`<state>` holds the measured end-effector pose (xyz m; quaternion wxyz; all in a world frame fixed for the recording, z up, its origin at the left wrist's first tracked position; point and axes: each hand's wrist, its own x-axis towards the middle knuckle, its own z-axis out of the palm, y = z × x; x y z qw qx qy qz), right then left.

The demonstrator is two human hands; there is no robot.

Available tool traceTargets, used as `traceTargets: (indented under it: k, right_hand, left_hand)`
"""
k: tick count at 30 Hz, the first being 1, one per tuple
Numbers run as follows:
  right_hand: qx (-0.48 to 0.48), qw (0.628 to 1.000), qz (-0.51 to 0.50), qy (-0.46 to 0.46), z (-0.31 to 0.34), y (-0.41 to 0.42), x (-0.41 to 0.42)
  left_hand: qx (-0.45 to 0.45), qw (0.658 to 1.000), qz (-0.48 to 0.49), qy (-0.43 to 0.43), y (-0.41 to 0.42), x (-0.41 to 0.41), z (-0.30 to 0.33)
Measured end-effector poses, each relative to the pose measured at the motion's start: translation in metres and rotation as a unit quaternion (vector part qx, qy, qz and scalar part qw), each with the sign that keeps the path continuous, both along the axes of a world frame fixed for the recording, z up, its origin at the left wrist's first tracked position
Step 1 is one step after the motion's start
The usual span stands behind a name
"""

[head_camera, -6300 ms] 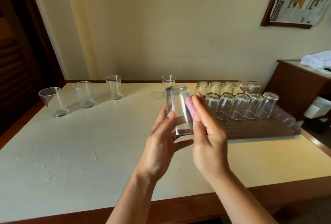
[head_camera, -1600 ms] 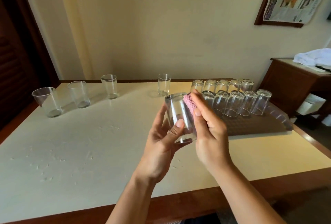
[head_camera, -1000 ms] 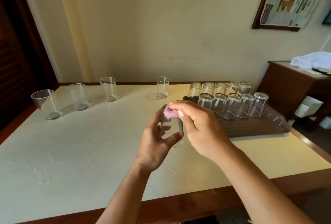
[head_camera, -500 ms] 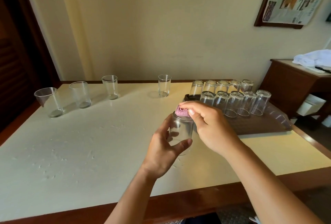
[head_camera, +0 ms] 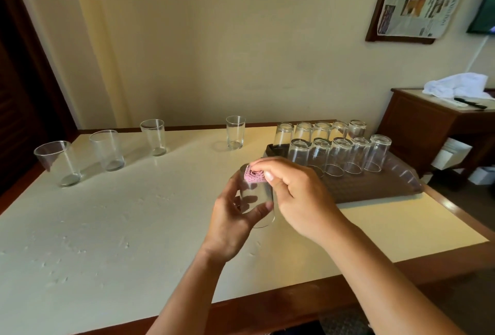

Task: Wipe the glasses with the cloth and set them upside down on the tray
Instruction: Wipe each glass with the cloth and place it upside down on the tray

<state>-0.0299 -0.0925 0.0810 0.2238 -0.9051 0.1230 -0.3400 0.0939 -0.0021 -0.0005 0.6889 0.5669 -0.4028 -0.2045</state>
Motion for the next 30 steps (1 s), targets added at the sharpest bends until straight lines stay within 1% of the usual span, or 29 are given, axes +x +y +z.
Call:
traceTargets:
  k: [2,4,8,10,12,15,18,22,26,30]
  right_hand:
    - [0.008,1.0,-0.007,-0.008,-0.003,-0.009,-0.011]
    - [0.043,0.998,-0.036,-0.013,-0.009,-0.03,-0.023]
    - [0.089,0.987,-0.132,-0.024,-0.042,-0.078,-0.049]
    - [0.111,0.977,-0.182,-0.021,-0.058,-0.097,-0.06]
    - [0.116,0.969,-0.218,-0.009,-0.072,-0.112,-0.067]
    - [0.057,0.966,-0.251,0.02,-0.093,-0.136,-0.072]
    - [0.009,0.967,-0.25,0.054,-0.118,-0.156,-0.076]
    - [-0.037,0.967,-0.241,0.08,-0.145,-0.155,-0.081]
    - [-0.052,0.968,-0.237,0.069,-0.15,-0.157,-0.082]
    - [-0.046,0.966,-0.242,0.076,-0.151,-0.158,-0.082]
  left_hand:
    - [0.002,1.0,0.001,0.007,-0.005,0.0,0.0]
    - [0.01,1.0,-0.003,0.018,-0.014,-0.006,0.001]
    - [-0.006,0.997,-0.021,0.071,-0.043,-0.013,0.01]
    - [-0.007,0.997,-0.029,0.073,-0.061,-0.013,0.016]
    - [0.004,0.998,-0.028,0.053,-0.08,-0.014,0.021]
    - [0.03,0.998,-0.042,0.029,-0.105,-0.019,0.027]
    - [0.073,0.996,-0.058,-0.005,-0.13,-0.02,0.023]
    - [0.127,0.988,-0.055,-0.062,-0.157,-0.016,0.014]
    - [0.17,0.978,-0.06,-0.104,-0.173,-0.015,0.008]
    - [0.212,0.964,-0.051,-0.154,-0.182,-0.018,-0.001]
